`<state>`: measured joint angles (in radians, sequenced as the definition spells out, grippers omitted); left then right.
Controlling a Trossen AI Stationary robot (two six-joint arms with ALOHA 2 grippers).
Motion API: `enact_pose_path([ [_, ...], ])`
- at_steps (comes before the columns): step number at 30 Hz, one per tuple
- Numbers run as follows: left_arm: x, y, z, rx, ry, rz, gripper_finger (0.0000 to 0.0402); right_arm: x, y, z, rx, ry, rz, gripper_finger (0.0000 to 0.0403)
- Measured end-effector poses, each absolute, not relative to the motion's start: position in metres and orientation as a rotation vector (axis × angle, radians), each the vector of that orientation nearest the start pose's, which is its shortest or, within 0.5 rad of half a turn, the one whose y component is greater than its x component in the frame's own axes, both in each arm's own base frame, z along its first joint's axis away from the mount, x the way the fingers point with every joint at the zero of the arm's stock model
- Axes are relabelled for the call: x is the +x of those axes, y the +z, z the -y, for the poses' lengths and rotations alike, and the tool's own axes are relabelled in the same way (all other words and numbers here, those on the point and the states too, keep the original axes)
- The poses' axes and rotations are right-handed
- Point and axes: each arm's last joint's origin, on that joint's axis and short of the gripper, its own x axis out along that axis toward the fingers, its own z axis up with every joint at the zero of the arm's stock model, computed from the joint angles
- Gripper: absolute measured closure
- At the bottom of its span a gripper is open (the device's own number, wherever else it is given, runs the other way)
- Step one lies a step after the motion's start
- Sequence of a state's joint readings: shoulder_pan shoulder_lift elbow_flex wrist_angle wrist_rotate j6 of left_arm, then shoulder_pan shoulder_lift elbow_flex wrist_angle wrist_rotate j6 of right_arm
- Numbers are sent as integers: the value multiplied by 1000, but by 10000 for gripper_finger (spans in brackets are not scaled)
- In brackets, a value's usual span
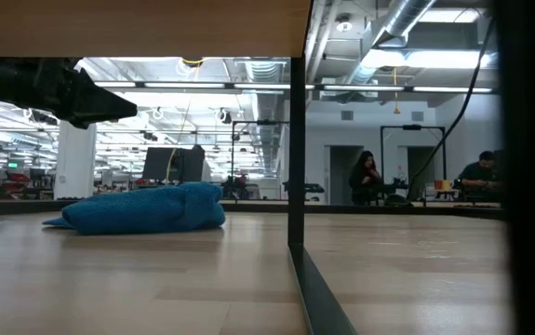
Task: Stack small to large cups/mugs on shelf
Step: Put the light blue cup on the shelf
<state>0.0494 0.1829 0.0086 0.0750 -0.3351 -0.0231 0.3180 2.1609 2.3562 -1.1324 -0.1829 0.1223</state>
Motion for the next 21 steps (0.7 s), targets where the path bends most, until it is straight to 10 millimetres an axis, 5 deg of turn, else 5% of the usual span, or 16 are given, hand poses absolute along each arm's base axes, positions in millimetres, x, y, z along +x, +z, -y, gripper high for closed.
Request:
enact_pose_path([
  [11, 106, 159, -15, -9, 385, -95, 293, 425, 367, -145, 26, 422, -887, 234],
  [21, 106, 159, -15, -7, 385, -95, 293, 400, 410, -137, -20, 466, -748, 233],
])
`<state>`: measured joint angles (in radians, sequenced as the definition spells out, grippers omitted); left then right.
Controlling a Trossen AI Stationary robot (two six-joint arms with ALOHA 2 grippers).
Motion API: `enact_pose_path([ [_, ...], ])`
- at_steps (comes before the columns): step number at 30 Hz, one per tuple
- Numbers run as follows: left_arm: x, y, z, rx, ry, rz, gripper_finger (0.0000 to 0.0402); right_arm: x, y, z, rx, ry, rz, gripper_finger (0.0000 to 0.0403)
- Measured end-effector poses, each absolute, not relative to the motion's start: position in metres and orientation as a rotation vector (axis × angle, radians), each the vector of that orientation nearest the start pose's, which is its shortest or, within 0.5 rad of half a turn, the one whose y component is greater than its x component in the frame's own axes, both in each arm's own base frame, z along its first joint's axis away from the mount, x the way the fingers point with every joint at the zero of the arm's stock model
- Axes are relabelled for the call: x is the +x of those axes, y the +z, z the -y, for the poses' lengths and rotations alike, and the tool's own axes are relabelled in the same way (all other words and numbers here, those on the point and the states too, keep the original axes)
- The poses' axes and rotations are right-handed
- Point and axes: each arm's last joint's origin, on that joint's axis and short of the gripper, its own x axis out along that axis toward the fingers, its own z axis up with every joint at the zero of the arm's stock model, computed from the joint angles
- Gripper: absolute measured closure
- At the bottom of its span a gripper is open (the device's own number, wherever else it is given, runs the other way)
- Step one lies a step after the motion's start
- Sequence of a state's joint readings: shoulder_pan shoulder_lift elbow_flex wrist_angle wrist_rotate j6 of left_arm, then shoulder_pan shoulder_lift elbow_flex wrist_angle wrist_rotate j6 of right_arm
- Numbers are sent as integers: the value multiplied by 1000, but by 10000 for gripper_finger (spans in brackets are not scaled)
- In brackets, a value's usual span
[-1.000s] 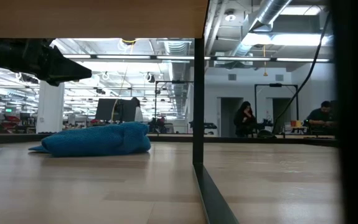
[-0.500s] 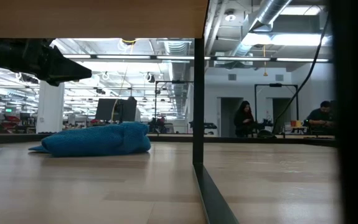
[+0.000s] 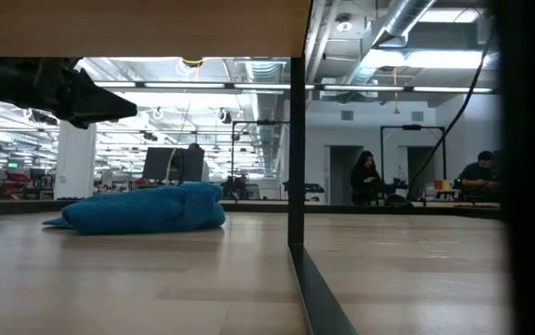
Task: Stack small to large cups/mugs on shelf
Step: Put the light blue cup on the shelf
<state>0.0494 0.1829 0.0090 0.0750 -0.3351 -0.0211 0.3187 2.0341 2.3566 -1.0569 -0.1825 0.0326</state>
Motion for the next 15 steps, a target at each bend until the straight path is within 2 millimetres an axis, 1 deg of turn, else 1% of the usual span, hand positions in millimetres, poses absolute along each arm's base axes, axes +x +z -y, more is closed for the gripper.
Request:
enact_pose_path([
  [3, 106, 159, -15, -31, 386, -90, 293, 401, 414, -138, -17, 469, -707, 234],
  [9, 106, 159, -15, -42, 387, -87, 293, 402, 414, -139, -15, 471, -694, 232],
  [12, 106, 159, -15, -42, 387, -88, 293, 402, 404, -144, -24, 480, -739, 235],
  [15, 106, 159, -15, -42, 387, -88, 293, 398, 404, -155, -39, 509, -739, 241],
])
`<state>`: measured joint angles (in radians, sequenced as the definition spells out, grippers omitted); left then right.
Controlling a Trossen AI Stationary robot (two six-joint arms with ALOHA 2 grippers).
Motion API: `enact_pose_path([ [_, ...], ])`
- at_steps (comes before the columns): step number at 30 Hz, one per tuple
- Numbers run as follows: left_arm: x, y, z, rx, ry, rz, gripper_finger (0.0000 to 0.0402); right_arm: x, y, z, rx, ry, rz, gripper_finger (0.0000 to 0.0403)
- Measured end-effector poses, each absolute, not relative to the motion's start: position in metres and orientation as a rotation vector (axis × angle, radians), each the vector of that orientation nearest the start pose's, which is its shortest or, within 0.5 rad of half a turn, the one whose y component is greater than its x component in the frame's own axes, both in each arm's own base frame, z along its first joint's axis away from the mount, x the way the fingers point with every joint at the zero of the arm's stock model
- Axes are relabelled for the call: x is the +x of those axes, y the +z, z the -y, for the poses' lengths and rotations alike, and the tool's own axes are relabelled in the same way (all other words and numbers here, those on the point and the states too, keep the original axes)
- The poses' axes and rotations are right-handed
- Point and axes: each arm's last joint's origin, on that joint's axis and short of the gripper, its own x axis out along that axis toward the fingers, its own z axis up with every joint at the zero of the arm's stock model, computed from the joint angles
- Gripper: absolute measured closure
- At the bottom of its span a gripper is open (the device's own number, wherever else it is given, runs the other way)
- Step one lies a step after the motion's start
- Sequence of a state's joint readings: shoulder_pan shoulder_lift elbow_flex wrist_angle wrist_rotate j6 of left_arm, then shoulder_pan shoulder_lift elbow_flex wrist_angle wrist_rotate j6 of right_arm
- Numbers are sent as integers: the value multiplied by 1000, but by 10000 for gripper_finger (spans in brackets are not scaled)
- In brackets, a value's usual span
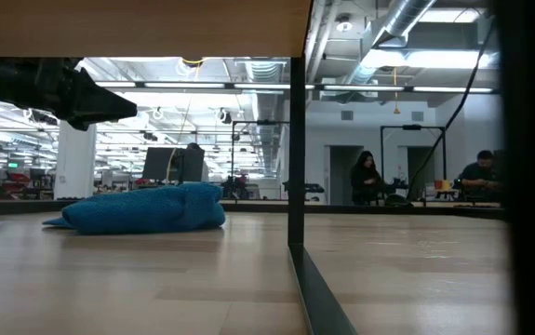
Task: Stack small to large cups/mugs on shelf
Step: Put the light blue cup on the shelf
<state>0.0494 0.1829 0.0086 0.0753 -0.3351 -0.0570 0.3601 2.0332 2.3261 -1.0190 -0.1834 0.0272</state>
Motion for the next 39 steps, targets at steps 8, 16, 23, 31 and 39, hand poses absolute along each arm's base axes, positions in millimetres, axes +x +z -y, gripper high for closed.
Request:
enact_pose_path([
  [8, 106, 159, -15, -84, 389, -79, 293, 388, 409, -187, -61, 588, -673, 259],
  [16, 106, 159, -15, -84, 389, -80, 293, 414, 382, -183, -26, 407, -722, 286],
  [23, 106, 159, -15, -85, 389, -79, 293, 422, 356, -183, -74, 409, -834, 296],
  [31, 106, 159, -15, -78, 389, -81, 293, 422, 355, -182, -75, 395, -849, 296],
  [39, 106, 159, -15, -78, 389, -81, 293, 415, 349, -179, -94, 384, -944, 296],
])
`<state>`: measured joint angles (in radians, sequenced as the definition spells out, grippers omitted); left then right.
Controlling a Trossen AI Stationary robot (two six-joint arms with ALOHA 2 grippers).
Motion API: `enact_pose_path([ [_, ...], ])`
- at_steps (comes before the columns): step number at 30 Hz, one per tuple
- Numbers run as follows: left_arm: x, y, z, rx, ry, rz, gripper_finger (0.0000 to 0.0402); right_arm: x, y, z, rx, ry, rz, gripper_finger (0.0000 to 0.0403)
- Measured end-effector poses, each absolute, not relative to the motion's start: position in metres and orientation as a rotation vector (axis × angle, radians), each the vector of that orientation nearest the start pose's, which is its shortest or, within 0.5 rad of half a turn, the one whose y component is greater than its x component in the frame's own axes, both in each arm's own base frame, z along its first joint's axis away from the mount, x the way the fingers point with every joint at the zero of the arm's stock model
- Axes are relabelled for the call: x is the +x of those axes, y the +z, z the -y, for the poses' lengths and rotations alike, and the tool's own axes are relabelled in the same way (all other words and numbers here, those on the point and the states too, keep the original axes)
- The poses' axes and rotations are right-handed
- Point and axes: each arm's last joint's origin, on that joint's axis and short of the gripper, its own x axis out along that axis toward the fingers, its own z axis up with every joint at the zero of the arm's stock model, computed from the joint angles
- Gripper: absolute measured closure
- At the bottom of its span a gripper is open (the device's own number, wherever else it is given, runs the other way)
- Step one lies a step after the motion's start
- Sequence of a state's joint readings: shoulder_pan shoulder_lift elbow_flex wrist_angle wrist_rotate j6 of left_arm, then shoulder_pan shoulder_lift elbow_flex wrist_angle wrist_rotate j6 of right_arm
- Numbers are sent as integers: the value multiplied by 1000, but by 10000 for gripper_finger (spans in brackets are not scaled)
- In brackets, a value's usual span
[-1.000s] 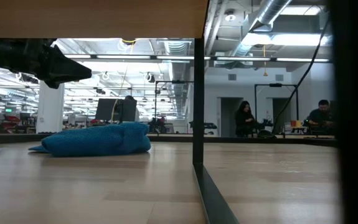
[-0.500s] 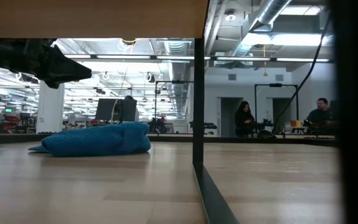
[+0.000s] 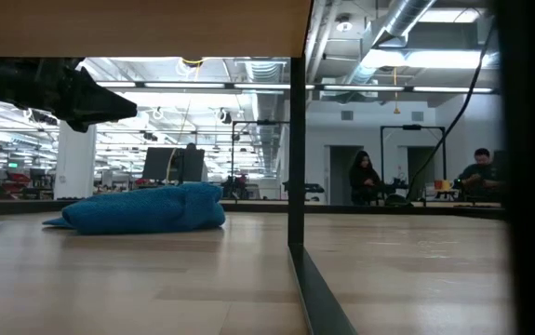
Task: Stack small to large cups/mugs on shelf
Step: Put the light blue cup on the shelf
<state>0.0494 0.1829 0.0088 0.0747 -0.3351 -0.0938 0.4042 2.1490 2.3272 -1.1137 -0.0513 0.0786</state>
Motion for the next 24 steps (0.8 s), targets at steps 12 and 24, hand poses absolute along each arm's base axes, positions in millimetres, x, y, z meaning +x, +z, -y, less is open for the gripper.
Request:
enact_pose_path([
  [12, 106, 159, -15, -76, 388, -81, 294, 414, 347, -174, -162, 366, -963, 296],
  [24, 106, 159, -15, -77, 388, -81, 294, 419, 349, -167, -179, 352, -936, 296],
])
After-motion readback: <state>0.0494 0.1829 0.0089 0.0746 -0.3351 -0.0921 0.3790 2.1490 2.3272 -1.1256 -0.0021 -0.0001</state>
